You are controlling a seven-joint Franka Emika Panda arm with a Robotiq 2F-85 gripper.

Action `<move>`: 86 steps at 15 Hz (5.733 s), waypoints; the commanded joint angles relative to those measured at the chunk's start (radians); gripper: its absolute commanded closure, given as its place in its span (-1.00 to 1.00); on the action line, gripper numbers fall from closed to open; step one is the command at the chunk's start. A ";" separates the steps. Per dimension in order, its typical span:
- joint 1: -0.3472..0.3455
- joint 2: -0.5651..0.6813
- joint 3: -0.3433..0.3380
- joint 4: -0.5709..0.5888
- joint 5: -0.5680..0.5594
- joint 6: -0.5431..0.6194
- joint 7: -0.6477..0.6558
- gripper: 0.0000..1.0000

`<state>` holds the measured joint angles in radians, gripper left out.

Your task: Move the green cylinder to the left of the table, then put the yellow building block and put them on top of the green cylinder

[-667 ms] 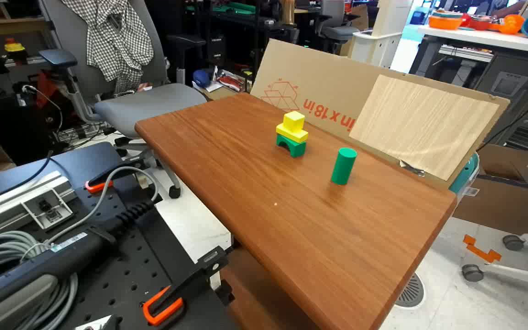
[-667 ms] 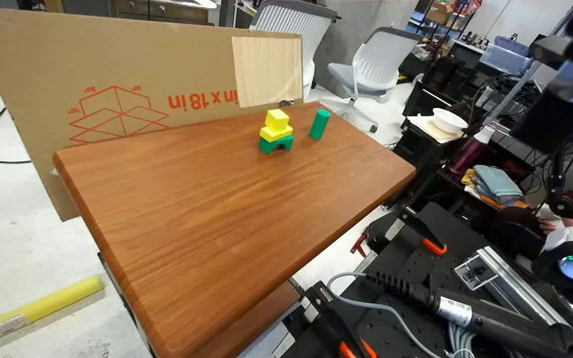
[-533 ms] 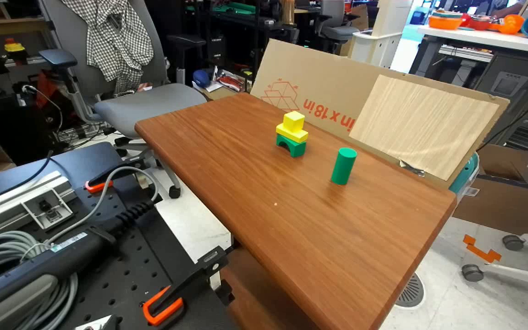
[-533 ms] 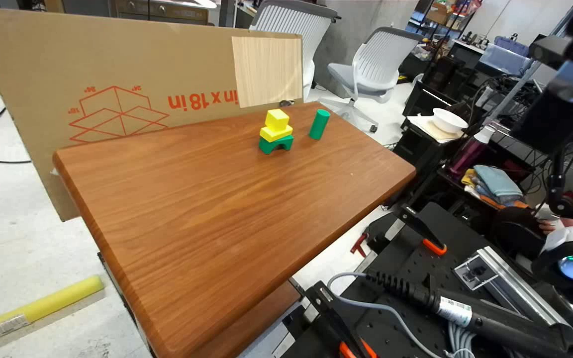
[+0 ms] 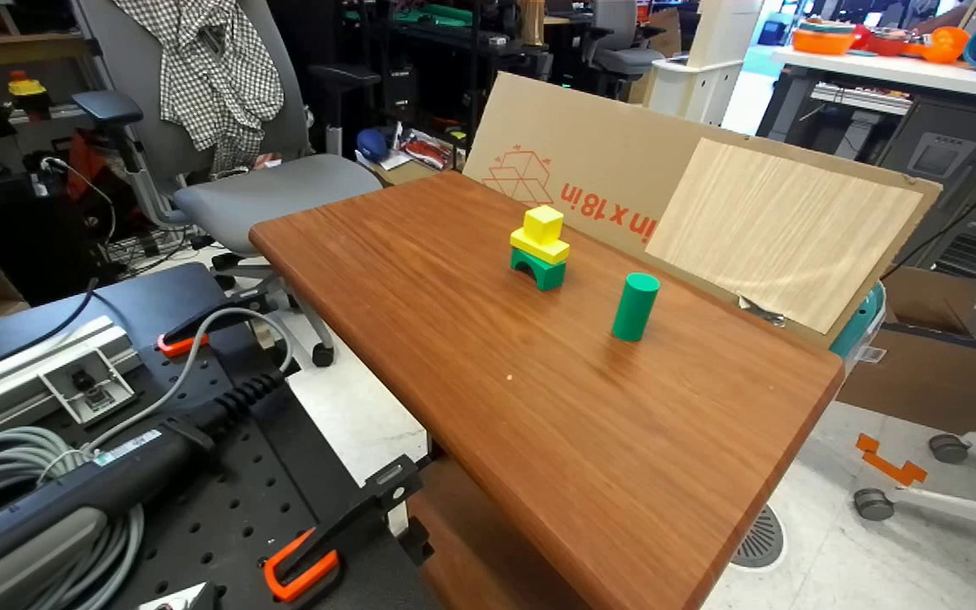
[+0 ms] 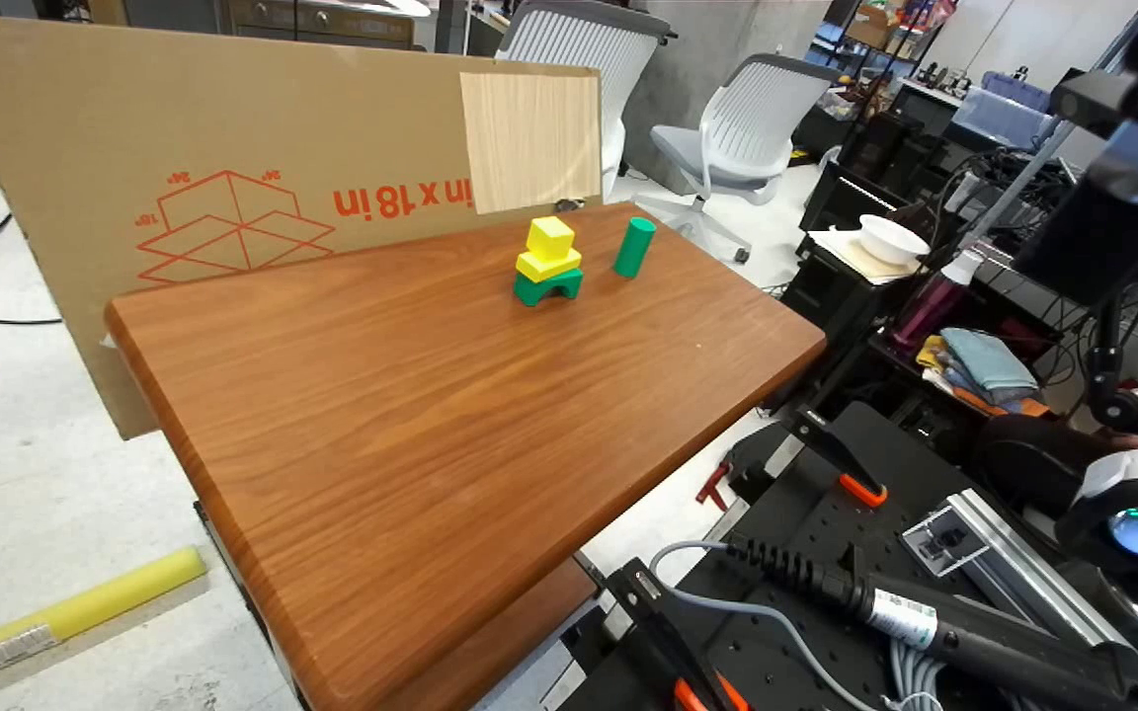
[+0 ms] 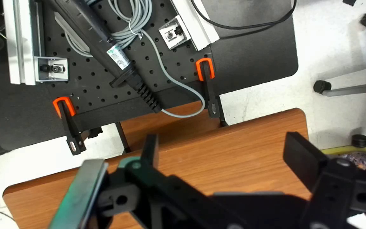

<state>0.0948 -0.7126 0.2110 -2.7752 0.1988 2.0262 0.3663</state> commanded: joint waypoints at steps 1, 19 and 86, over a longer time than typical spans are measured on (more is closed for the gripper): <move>0.001 0.000 -0.002 0.001 -0.002 -0.002 0.001 -1.00; 0.003 0.008 -0.013 0.002 0.036 0.050 0.011 -1.00; -0.077 1.351 -0.403 0.984 -0.181 0.346 0.141 -0.50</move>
<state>-0.0080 0.6224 -0.1699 -1.8291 0.0454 2.3843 0.4819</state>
